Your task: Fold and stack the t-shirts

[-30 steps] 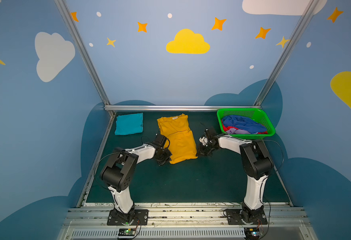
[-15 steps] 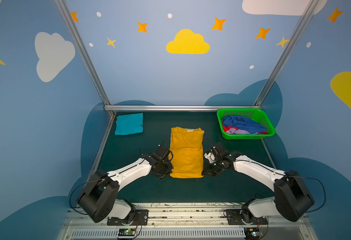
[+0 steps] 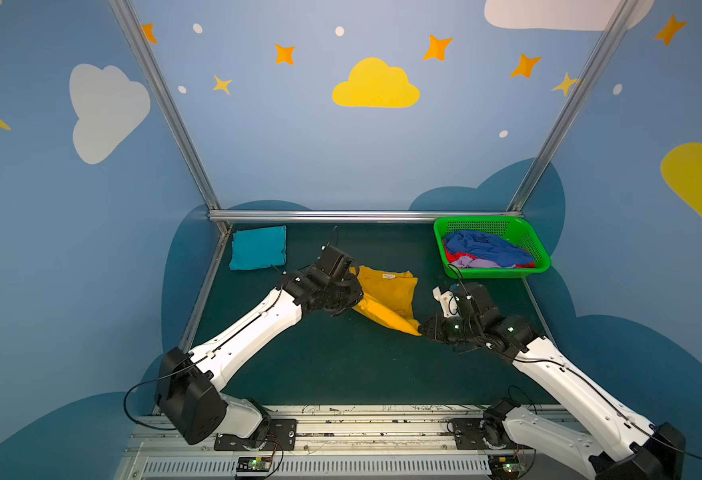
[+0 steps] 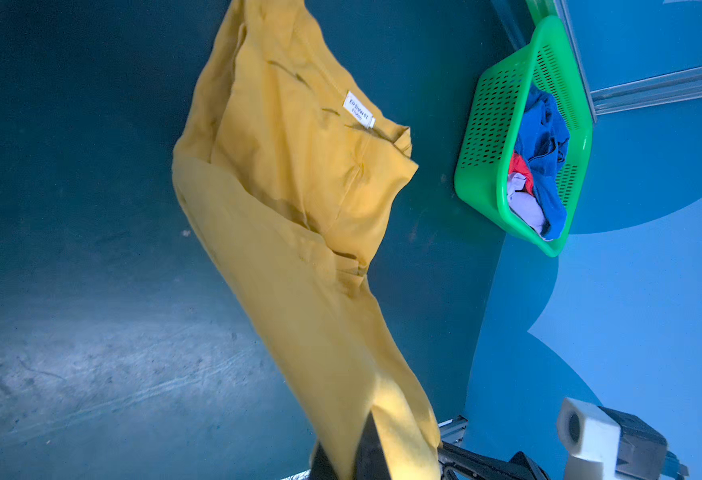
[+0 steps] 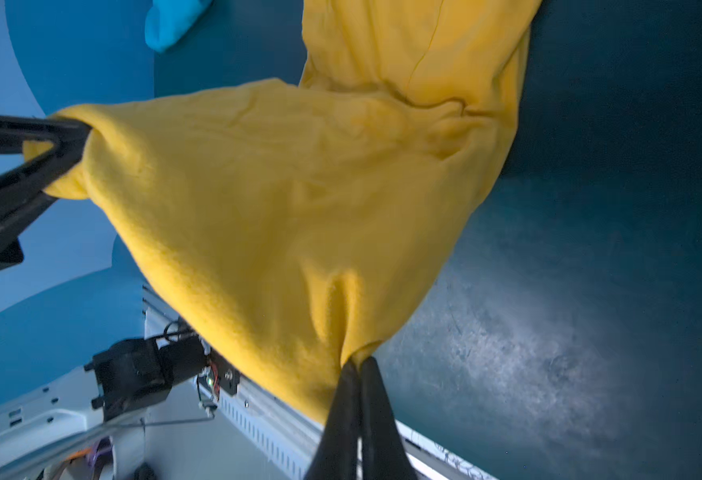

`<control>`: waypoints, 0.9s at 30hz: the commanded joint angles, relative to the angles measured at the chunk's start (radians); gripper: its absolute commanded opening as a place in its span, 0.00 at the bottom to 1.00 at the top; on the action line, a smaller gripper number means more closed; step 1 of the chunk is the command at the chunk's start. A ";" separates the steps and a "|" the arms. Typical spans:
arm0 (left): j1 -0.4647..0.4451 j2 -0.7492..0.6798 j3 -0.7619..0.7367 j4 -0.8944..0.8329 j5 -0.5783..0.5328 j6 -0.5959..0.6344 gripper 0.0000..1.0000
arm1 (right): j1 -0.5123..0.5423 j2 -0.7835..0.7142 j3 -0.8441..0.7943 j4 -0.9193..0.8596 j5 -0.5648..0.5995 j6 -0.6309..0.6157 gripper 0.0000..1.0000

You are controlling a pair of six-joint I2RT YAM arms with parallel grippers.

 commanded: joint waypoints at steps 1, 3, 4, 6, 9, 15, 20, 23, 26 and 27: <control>0.038 0.101 0.066 -0.051 0.008 0.053 0.05 | -0.067 0.050 0.039 0.042 0.049 -0.042 0.00; 0.066 0.169 0.110 -0.051 0.065 0.072 0.05 | -0.101 0.107 0.058 0.081 0.049 -0.068 0.00; 0.079 0.197 0.129 -0.049 0.083 0.081 0.05 | -0.116 0.136 0.068 0.098 0.046 -0.075 0.00; 0.109 0.261 0.179 -0.053 0.104 0.093 0.04 | -0.152 0.221 0.095 0.131 0.035 -0.080 0.00; 0.154 0.340 0.248 -0.047 0.137 0.106 0.04 | -0.196 0.349 0.164 0.160 0.009 -0.087 0.00; 0.235 0.529 0.425 -0.032 0.219 0.119 0.04 | -0.297 0.669 0.439 0.106 -0.140 -0.097 0.00; 0.272 0.734 0.627 -0.070 0.266 0.130 0.04 | -0.325 0.988 0.774 -0.091 -0.228 -0.134 0.00; 0.293 0.839 0.709 -0.083 0.288 0.125 0.05 | -0.326 1.091 0.853 -0.099 -0.237 -0.131 0.00; 0.311 0.911 0.754 -0.067 0.317 0.107 0.05 | -0.329 1.158 0.906 -0.110 -0.231 -0.126 0.00; 0.313 0.930 0.767 -0.066 0.318 0.107 0.06 | -0.330 1.176 0.918 -0.111 -0.230 -0.125 0.00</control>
